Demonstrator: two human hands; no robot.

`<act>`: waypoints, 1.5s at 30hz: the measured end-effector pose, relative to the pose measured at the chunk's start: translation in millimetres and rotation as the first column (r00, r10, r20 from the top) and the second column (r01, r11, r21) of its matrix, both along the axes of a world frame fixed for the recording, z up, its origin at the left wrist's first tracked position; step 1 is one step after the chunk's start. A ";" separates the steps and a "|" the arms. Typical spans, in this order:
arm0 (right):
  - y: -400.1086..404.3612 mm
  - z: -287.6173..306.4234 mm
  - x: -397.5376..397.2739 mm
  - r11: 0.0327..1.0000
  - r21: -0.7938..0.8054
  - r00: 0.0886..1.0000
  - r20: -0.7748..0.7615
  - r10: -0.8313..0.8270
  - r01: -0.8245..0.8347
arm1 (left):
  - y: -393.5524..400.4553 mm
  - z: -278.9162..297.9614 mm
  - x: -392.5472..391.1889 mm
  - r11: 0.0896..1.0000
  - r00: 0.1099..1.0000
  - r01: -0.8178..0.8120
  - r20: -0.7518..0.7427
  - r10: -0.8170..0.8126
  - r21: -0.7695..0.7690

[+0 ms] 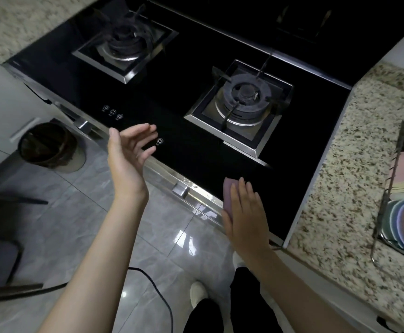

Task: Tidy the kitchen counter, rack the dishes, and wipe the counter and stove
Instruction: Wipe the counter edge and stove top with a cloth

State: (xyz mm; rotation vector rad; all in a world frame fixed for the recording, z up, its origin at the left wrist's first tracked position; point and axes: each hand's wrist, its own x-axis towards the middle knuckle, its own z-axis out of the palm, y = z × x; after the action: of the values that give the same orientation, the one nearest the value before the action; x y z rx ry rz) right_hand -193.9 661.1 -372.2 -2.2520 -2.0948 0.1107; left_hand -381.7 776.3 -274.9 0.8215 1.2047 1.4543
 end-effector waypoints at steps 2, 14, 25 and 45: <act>6.9 -1.9 -7.8 1.000 0.009 0.999 0.035 0.010 -0.010 | 3.4 0.0 -13.6 1.000 1.000 -0.026 0.007 0.026 -0.008; 51.9 -7.6 -49.1 0.991 0.072 0.976 0.193 0.099 -0.114 | 27.5 -7.8 -77.3 0.995 0.996 -0.091 0.017 0.092 -0.029; 94.7 -11.0 -96.2 0.972 0.153 0.971 0.182 0.152 -0.181 | 69.1 -10.3 -114.2 0.993 0.994 -0.106 -0.024 0.105 -0.057; 149.5 -28.8 -163.1 0.915 0.305 0.963 0.142 0.230 -0.264 | 180.9 3.3 -160.1 0.992 0.991 0.114 -0.060 -0.117 -0.058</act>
State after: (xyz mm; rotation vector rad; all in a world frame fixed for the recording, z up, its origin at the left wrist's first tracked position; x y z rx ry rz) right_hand -357.0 810.7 -401.0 -1.8373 -2.2472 -0.3209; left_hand -541.8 957.2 -271.5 0.8908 1.2187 1.3044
